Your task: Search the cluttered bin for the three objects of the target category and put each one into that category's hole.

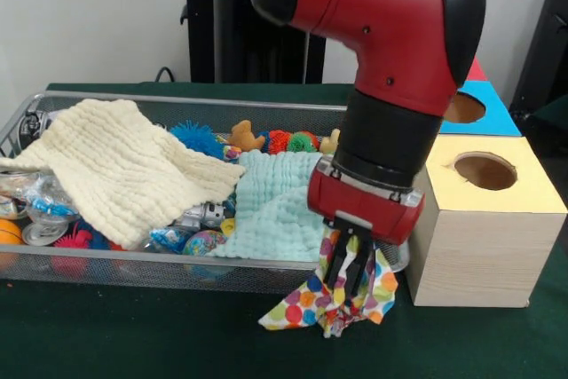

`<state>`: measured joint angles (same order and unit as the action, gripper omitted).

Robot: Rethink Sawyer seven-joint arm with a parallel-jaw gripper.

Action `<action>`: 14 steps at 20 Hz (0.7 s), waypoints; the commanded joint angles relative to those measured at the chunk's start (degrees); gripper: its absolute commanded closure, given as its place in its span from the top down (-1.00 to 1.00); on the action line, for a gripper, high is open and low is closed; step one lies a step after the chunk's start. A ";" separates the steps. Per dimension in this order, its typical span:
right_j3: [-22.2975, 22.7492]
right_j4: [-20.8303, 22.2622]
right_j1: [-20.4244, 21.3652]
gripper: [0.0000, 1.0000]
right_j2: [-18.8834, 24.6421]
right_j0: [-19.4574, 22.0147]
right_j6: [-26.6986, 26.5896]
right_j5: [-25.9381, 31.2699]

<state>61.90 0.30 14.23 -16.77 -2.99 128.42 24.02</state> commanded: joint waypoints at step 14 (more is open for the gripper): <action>4.47 -1.92 19.91 -1.00 9.61 1.63 -2.84 22.67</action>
<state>61.92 0.00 29.37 -13.51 -0.88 128.42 33.34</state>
